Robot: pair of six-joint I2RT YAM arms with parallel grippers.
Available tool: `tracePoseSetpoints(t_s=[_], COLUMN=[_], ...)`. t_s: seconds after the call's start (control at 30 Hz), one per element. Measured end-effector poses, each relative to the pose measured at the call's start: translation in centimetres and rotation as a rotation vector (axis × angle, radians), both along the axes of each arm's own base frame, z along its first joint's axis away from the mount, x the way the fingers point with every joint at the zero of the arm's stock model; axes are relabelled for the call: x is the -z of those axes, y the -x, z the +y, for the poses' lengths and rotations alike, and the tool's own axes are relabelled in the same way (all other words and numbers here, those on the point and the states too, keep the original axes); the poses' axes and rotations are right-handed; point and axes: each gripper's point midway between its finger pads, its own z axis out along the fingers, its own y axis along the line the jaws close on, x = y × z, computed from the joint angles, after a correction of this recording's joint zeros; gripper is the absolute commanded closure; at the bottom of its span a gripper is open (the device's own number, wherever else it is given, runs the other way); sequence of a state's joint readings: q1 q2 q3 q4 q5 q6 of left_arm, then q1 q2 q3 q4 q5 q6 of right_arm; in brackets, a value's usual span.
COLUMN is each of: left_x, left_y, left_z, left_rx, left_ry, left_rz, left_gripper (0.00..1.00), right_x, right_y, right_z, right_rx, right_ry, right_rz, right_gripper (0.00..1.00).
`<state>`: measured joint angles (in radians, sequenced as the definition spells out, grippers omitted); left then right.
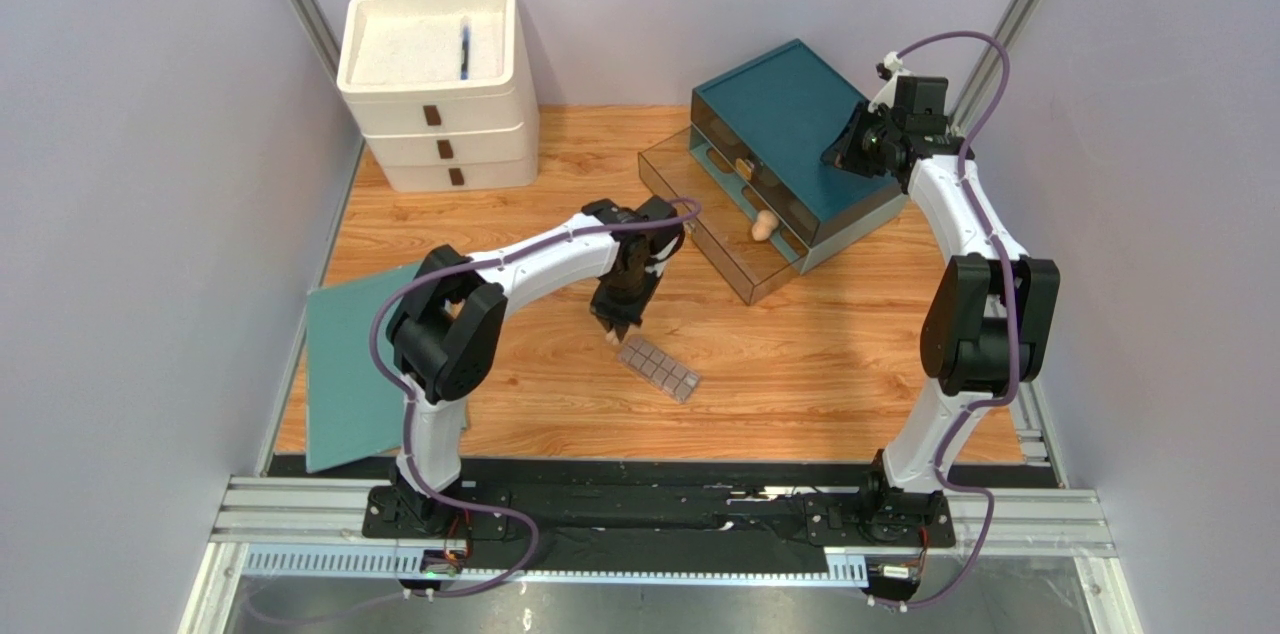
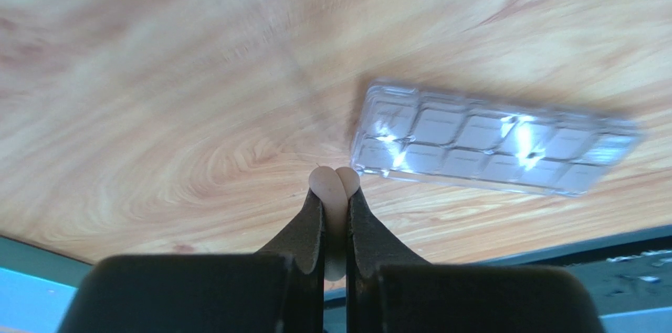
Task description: Organize the makeup
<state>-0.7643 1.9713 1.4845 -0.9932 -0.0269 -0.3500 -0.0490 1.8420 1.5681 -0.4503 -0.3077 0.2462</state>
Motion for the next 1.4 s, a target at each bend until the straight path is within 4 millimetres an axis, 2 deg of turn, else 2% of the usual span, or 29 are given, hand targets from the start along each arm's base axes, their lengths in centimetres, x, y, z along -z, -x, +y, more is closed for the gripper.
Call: tracePoseSetpoints(t_s=[0.07, 0.2, 0.23, 0.37, 0.47, 0.63, 0.73, 0.77, 0.83, 0.87, 0.93, 0.97, 1.07, 1.23, 1.4], left_x=[-1.6, -6.5, -8.4, -13.3, -15.2, -15.3, -15.0, -14.9, -14.8, -14.8, -14.5, -14.3, -13.1, -11.7, -11.9], left_y=[-1.3, -4.3, -5.1, -7.4, -9.3, -11.3, -11.7, -11.9, -12.3, -12.6, -13.3, -13.6, -14.5, -15.2, -15.8], left_z=[-1.1, -4.8, -6.3, -11.0, -14.1, -16.8, -17.1, -17.3, -17.6, -17.7, -18.2, -18.4, -19.1, -19.1, -19.0], left_rx=[-0.006, -0.008, -0.007, 0.008, 0.017, 0.007, -0.022, -0.028, -0.051, -0.058, -0.079, -0.094, -0.134, -0.16, -0.165], left_ry=[0.037, 0.19, 0.255, 0.441, 0.534, 0.593, 0.608, 0.613, 0.63, 0.637, 0.655, 0.664, 0.678, 0.669, 0.68], left_rz=[-0.045, -0.151, -0.177, -0.229, -0.247, -0.255, -0.24, -0.239, -0.233, -0.233, -0.236, -0.234, -0.219, -0.205, -0.222], left_gripper=[1.0, 0.97, 0.96, 0.96, 0.96, 0.94, 0.83, 0.75, 0.68, 0.57, 0.48, 0.27, 0.13, 0.12, 0.12], right_x=[0.0, 0.0, 0.0, 0.0, 0.0, 0.0, 0.0, 0.0, 0.0, 0.0, 0.0, 0.0, 0.0, 0.1, 0.0], right_y=[0.0, 0.0, 0.0, 0.0, 0.0, 0.0, 0.0, 0.0, 0.0, 0.0, 0.0, 0.0, 0.0, 0.0, 0.0], right_z=[0.0, 0.0, 0.0, 0.0, 0.0, 0.0, 0.0, 0.0, 0.0, 0.0, 0.0, 0.0, 0.0, 0.1, 0.1], right_rx=[0.0, 0.0, 0.0, 0.0, 0.0, -0.001, -0.001, -0.001, -0.001, -0.001, -0.001, -0.001, -0.001, -0.004, -0.005], right_ry=[0.0, 0.0, 0.0, 0.0, 0.0, -0.001, -0.001, -0.001, -0.001, -0.001, -0.001, -0.001, -0.001, -0.004, -0.004], right_rz=[0.0, 0.0, 0.0, 0.0, 0.0, -0.001, -0.001, -0.001, -0.001, -0.001, -0.001, -0.001, -0.001, -0.001, -0.005], right_gripper=[1.0, 1.0, 1.0, 1.0, 1.0, 1.0, 1.0, 1.0, 1.0, 1.0, 1.0, 1.0, 1.0, 1.0, 1.0])
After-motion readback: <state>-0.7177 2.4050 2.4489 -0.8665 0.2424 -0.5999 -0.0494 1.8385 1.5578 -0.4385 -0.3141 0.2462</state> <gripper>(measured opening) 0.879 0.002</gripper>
